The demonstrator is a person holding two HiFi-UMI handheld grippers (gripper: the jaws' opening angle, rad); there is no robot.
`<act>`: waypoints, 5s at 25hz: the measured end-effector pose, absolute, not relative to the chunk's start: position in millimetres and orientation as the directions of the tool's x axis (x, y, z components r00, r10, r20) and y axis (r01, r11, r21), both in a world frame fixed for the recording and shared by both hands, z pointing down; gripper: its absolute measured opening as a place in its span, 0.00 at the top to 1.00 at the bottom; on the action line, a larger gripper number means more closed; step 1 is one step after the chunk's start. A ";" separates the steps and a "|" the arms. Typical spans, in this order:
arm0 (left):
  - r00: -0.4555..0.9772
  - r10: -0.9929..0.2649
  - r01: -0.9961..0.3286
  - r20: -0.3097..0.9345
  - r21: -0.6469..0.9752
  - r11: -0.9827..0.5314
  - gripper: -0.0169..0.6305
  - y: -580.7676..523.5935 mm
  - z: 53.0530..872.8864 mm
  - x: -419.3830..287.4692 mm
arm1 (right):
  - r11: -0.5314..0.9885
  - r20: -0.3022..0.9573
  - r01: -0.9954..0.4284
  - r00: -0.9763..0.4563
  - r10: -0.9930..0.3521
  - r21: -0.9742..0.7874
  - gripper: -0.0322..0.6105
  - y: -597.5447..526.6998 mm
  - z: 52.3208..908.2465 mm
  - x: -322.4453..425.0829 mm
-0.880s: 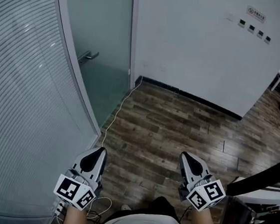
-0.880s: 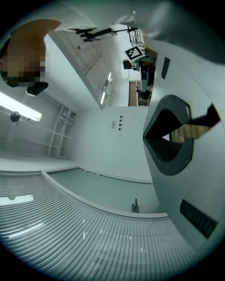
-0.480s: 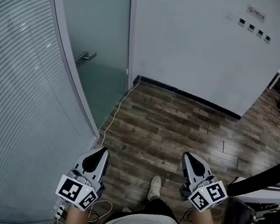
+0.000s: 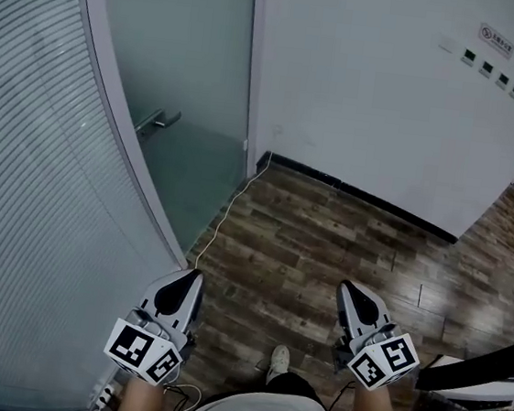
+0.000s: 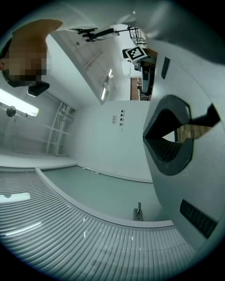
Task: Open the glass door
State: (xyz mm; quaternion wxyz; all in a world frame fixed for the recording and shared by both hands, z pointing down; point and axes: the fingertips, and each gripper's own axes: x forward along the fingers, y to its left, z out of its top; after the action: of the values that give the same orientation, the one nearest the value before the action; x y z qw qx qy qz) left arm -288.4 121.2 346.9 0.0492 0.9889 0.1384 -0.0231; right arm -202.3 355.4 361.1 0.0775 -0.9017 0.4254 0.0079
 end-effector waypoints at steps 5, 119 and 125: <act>0.973 0.226 0.230 -0.056 0.100 -0.968 0.97 136.4 344.3 -219.8 | -0.598 -0.089 -0.789 0.611 -0.786 -0.142 0.95 372.6 353.2 -129.5; 0.679 -0.734 -0.727 0.014 0.156 -0.669 0.97 -265.4 374.3 71.1 | 0.670 0.481 -0.725 -0.535 -0.695 0.161 0.77 -419.0 500.2 240.5; 0.662 -0.749 -0.741 0.005 0.156 -0.654 0.97 -272.5 367.9 63.9 | 0.653 0.488 -0.736 -0.509 -0.709 0.180 0.77 -452.8 497.1 244.2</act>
State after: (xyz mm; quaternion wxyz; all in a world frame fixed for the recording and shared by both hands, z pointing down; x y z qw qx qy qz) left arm 63.9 -272.5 367.9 0.0725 0.9088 -0.4098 -0.0298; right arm 244.2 -452.8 497.1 -0.2689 -0.4159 0.8684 -0.0251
